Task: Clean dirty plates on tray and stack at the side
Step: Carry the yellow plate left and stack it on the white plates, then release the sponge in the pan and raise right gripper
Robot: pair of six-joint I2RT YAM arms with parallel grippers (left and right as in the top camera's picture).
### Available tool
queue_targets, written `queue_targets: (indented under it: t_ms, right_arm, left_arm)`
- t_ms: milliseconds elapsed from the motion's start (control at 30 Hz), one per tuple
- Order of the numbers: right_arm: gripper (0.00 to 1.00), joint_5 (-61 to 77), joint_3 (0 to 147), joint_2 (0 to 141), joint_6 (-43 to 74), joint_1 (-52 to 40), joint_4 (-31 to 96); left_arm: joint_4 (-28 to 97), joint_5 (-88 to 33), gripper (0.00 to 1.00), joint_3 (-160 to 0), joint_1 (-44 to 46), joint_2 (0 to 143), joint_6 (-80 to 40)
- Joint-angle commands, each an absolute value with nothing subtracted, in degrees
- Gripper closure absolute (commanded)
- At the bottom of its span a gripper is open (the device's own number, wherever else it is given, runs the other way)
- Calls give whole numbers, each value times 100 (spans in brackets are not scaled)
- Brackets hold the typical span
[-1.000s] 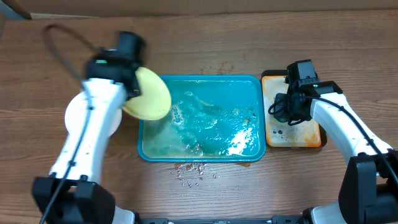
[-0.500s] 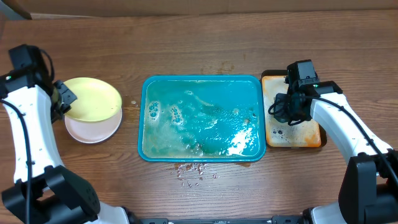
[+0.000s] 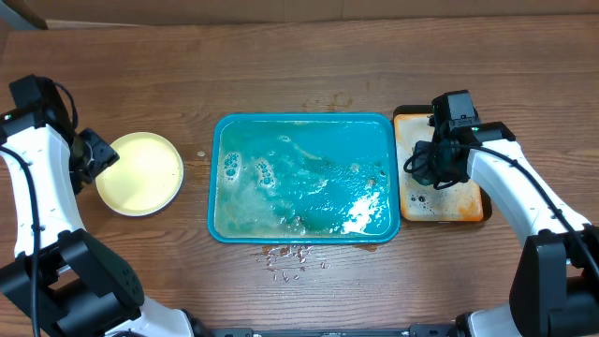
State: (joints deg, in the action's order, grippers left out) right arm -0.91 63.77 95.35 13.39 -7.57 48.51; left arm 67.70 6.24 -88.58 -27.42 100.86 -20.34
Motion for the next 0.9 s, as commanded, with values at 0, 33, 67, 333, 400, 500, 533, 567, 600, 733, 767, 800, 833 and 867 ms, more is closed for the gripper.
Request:
queue_targets:
  t_ms: [0, 33, 67, 333, 400, 500, 533, 567, 600, 733, 767, 800, 833, 867]
  right_arm:
    - [95, -167, 6370, 9529, 1293, -738, 4827]
    - [95, -165, 6370, 9529, 1229, -738, 4821]
    - [95, -169, 6370, 9529, 1116, -738, 4805]
    - [96, -139, 6370, 9533, 244, -738, 4545]
    - [96, -141, 6370, 9568, 123, -738, 4574]
    - [96, -139, 6370, 9762, 54, -735, 4580]
    - [96, -139, 6370, 9889, 30, -735, 4569]
    - [96, -141, 6370, 9992, 12, -738, 4550]
    - [96, -139, 6368, 10116, 14, -738, 4519]
    - [96, -141, 6370, 10575, 14, -735, 4348]
    - [94, -141, 6370, 10676, 14, -735, 4289]
    - [91, -141, 6370, 10753, 16, -735, 4244]
    - [89, -141, 6370, 10814, 16, -735, 4206]
    - [89, -141, 6370, 10840, 16, -735, 4187]
  left_arm:
    - [6960, -585, 38, -8973, -2746, 10103, -1614]
    - [7015, -843, 37, -8973, -2718, 10103, -1479]
    - [7085, -1107, 37, -8973, -2657, 10103, -1361]
    - [7537, -1487, 32, -8973, -1660, 10103, -851]
    - [7546, -1485, 30, -8973, -1365, 10103, -762]
    - [7537, -1452, 28, -8973, -902, 10103, -720]
    - [7535, -1441, 28, -8973, -762, 10103, -720]
    - [7533, -1444, 28, -8973, -644, 10103, -725]
    - [7520, -1444, 28, -8973, -513, 10106, -727]
    - [7474, -1444, 27, -8973, -106, 10106, -727]
    - [7474, -1435, 28, -8973, -30, 10106, -722]
    - [7476, -1391, 27, -8973, 10, 10106, -725]
    - [7485, -1321, 27, -8973, 43, 10106, -727]
    - [7500, -1295, 27, -8973, 45, 10106, -725]
